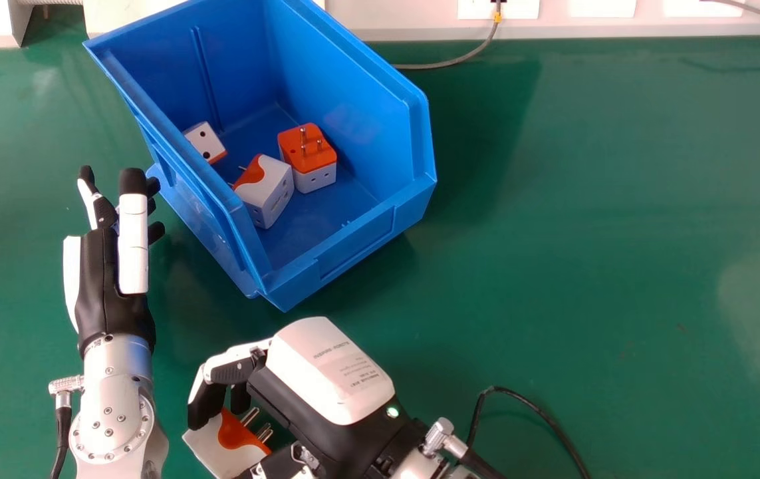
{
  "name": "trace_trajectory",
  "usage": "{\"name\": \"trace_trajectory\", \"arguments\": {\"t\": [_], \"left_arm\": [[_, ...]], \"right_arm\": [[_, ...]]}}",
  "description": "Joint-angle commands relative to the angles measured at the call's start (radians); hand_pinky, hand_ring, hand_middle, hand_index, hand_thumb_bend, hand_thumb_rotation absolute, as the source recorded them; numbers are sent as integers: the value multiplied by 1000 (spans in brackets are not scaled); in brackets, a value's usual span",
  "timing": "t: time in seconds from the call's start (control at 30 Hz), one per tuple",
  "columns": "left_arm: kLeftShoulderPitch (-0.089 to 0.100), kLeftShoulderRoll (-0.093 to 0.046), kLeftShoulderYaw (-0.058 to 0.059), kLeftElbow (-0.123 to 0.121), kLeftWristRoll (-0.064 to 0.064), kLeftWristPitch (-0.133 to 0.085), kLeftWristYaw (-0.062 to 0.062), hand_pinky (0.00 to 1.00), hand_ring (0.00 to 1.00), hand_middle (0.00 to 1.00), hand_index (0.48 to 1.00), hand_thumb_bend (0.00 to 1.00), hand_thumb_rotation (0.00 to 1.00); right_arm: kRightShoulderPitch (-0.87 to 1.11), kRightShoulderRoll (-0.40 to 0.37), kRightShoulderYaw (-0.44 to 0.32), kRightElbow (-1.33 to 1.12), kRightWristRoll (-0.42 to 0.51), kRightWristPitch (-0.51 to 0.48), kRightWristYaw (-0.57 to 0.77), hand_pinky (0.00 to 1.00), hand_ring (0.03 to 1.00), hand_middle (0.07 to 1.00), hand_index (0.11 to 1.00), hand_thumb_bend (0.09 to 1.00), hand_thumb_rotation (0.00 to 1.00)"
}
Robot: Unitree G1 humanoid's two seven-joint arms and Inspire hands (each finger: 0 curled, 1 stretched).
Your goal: Pick all objects and put in blue box
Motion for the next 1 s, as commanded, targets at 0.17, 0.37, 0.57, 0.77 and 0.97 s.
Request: {"name": "trace_trajectory", "arguments": {"t": [0.17,0.37,0.57,0.77,0.97], "left_arm": [[-7,11,3,-7,2,-11,-7,851,895,863,940,961,1000],[-8,12,4,-5,0,-12,-8,851,895,863,940,961,1000],[-6,12,3,-6,3,-15,-7,852,895,862,940,962,1000],[-8,12,3,-3,2,-16,-7,852,895,862,940,964,1000],[-7,11,3,-4,1,-17,-9,852,895,862,940,965,1000]], "right_arm": [[-11,7,-8,-22,5,-20,-22,351,465,528,481,497,0],[-11,4,0,-32,-22,-5,-32,350,464,528,481,497,0],[-10,-20,25,-108,-104,90,54,352,471,536,481,495,0],[-6,-51,40,-205,-120,162,201,547,685,717,538,558,45],[4,-49,37,-212,-100,165,210,666,804,824,695,725,11]]}}
